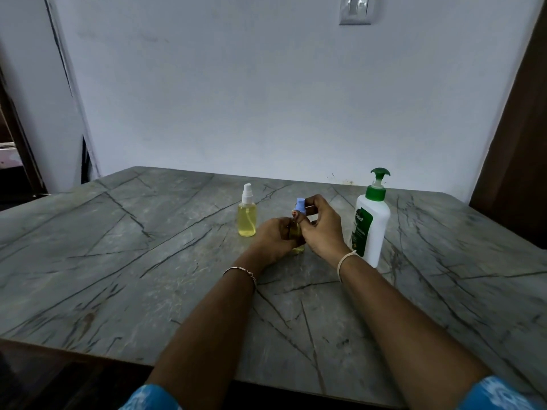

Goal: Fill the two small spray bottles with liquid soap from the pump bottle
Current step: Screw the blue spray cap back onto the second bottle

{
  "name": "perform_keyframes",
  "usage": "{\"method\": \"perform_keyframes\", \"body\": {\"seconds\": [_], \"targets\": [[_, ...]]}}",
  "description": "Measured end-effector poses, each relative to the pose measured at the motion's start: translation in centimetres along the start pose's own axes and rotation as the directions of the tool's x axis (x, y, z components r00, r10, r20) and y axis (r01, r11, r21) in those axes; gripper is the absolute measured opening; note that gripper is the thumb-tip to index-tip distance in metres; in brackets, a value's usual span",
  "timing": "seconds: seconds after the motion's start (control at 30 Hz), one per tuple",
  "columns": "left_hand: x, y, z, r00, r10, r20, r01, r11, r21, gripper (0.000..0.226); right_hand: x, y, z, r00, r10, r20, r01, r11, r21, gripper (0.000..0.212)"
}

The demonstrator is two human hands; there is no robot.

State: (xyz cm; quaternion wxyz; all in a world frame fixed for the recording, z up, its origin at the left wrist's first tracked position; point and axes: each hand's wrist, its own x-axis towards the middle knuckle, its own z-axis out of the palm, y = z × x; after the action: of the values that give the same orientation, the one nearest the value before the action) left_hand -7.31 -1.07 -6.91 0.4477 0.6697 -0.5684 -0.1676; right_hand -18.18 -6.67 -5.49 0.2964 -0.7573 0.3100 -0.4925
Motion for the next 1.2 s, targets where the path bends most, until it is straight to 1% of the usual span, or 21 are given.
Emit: {"method": "perform_keyframes", "body": {"seconds": [0.07,0.17,0.37,0.6,0.73,0.83,0.97,1.1,1.2], "targets": [[0.0,0.2,0.0,1.000,-0.003,-0.015,0.004,0.999,0.037,0.034,-0.2,0.0,0.1,1.000,0.002,-0.014,-0.003,1.000,-0.011,0.014],[-0.2,0.5,0.0,0.999,0.013,-0.038,-0.009,0.996,0.094,0.028,-0.3,-0.1,0.3,0.999,-0.001,-0.032,-0.001,0.999,-0.047,0.015],[-0.3,0.8,0.0,0.998,0.039,-0.044,-0.033,0.992,0.122,0.028,-0.3,-0.1,0.3,0.999,0.014,-0.048,-0.017,0.998,-0.063,0.017],[-0.4,0.7,-0.1,0.998,0.053,-0.028,-0.052,0.998,0.039,0.034,-0.4,-0.1,0.3,0.999,0.044,-0.031,-0.045,0.998,-0.049,0.017],[-0.6,0.8,-0.1,0.999,0.036,-0.028,-0.038,0.997,-0.066,0.038,-0.6,0.2,0.3,0.998,0.054,-0.036,-0.056,0.998,-0.038,0.022],[-0.4,0.7,0.0,0.999,0.030,-0.042,-0.033,0.995,-0.089,0.040,-0.7,0.4,0.2,0.998,0.056,-0.041,-0.057,0.998,-0.036,0.025],[-0.3,0.7,0.0,0.998,0.034,-0.045,-0.037,0.997,-0.069,0.041,-1.1,0.5,0.0,0.999,0.013,-0.048,-0.016,0.998,-0.059,0.030],[-0.2,0.4,-0.2,0.996,0.042,-0.077,-0.042,0.999,0.010,0.037,-1.1,0.6,-0.5,0.999,0.013,-0.029,-0.015,0.998,-0.069,0.034],[-0.2,0.0,-0.4,0.992,0.037,-0.118,-0.029,0.997,0.067,0.032,-1.1,0.9,-0.5,1.000,0.014,0.021,-0.012,0.995,-0.100,0.035]]}}
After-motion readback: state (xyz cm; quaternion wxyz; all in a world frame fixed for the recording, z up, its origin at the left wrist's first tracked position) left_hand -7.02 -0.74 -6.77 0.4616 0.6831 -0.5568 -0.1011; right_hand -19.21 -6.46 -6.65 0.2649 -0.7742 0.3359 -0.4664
